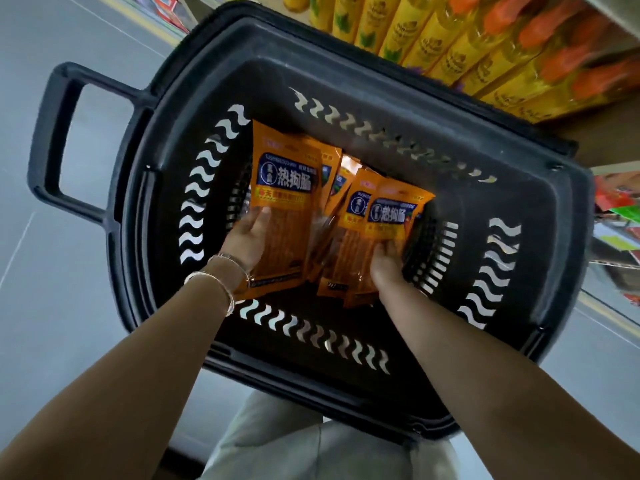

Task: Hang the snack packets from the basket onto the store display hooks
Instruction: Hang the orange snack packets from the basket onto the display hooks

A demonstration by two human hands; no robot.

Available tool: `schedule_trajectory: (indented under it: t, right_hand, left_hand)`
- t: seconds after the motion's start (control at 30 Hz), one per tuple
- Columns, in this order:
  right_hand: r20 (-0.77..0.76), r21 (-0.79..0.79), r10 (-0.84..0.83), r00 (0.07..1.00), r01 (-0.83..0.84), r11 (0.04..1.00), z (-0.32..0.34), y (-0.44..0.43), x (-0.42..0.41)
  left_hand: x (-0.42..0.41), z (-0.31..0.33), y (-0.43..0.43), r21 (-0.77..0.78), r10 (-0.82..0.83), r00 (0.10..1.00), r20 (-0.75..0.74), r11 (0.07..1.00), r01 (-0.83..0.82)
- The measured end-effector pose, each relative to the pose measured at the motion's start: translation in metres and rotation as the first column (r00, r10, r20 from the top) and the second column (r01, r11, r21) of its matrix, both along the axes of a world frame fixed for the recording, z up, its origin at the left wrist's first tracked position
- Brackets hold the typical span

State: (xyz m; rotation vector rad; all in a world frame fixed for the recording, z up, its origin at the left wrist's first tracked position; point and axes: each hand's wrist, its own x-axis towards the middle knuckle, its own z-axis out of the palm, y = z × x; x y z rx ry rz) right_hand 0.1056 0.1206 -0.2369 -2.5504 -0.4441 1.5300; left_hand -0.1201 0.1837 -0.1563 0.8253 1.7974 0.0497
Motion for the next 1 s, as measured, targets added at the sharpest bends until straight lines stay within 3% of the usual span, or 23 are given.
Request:
schedule_trajectory:
  t: [0.1,0.2,0.27,0.43,0.53,0.7,0.87,0.93,1.0]
  right_hand:
    - [0.004,0.121,0.073,0.997,-0.073,0.990,0.004,-0.003,-0.004]
    - [-0.076,0.086,0.179,0.981,-0.172,0.981,0.005,-0.001,-0.015]
    - [-0.040,0.053,0.128,0.991,-0.126,0.991,-0.001,0.002,-0.018]
    - [0.242,-0.180,0.074,0.967,-0.030,0.983,-0.003,0.013,-0.008]
    - [0.060,-0.055,-0.158,0.986,0.161,0.985,-0.003,0.016,0.006]
    - [-0.059,0.106,-0.279,0.959,0.283,0.953,0.018,0.002,0.013]
    - [-0.207,0.290,-0.202,0.957,0.257,0.922,0.081,-0.021,0.009]
    - [-0.155,0.360,-0.091,0.984,0.142,0.922,0.112,-0.030,0.013]
    - [-0.002,0.423,0.024,1.000,-0.021,0.906,0.144,-0.038,0.021]
  left_hand:
    - [0.001,0.000,0.000,0.024,0.058,0.998,0.029,0.998,-0.059]
    - [0.000,0.001,-0.001,-0.004,0.066,0.997,0.042,0.998,-0.066]
    - [-0.001,0.000,0.000,-0.053,0.062,0.997,0.055,0.997,-0.059]
    - [0.011,0.001,0.001,-0.094,0.066,0.998,-0.013,0.993,-0.067]
    - [0.019,0.007,-0.001,-0.070,0.078,0.996,-0.044,0.994,-0.080]
    - [0.019,0.023,-0.003,0.097,0.032,0.999,0.030,0.995,-0.035]
    - [0.019,0.067,-0.002,0.117,0.040,0.986,0.161,0.991,-0.060]
    - [0.024,0.092,-0.005,0.171,0.043,0.975,0.218,0.982,-0.081]
    - [0.032,0.120,-0.009,0.238,0.027,0.965,0.260,0.967,-0.092]
